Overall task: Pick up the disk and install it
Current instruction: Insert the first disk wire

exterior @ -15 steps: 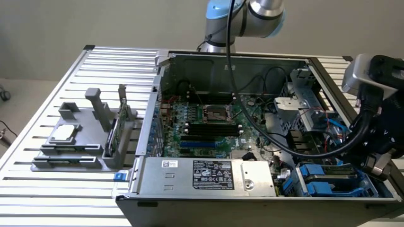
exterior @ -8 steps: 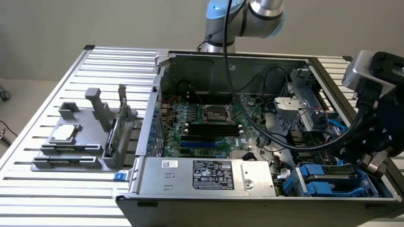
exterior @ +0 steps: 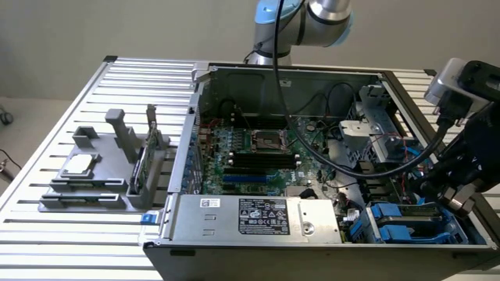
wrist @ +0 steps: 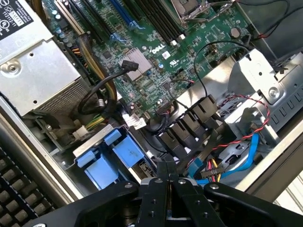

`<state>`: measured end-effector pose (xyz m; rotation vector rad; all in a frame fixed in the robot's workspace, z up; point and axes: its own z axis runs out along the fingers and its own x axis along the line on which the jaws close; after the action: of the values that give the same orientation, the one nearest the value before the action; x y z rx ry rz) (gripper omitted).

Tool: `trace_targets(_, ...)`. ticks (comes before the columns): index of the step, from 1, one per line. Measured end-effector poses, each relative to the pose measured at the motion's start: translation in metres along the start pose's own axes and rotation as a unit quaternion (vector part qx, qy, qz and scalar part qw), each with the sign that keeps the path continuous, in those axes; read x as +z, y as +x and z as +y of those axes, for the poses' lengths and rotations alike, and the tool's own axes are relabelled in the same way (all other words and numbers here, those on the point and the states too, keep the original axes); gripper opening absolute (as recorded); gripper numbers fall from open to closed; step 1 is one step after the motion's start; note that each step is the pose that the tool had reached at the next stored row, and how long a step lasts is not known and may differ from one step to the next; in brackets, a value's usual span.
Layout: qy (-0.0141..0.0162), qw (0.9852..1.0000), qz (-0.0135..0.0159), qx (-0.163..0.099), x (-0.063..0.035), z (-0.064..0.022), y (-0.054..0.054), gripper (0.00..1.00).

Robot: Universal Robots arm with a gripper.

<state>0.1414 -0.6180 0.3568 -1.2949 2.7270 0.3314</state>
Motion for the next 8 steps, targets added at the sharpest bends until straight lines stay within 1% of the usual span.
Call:
trace_targets(4, 0.0004, 0.9997, -0.0014, 0.023, -0.0001, 0.0, 0.0, 0.11)
trace_targets(8, 0.0009, 0.999, -0.0027, 0.045, -0.0002, 0.0, 0.0, 0.11)
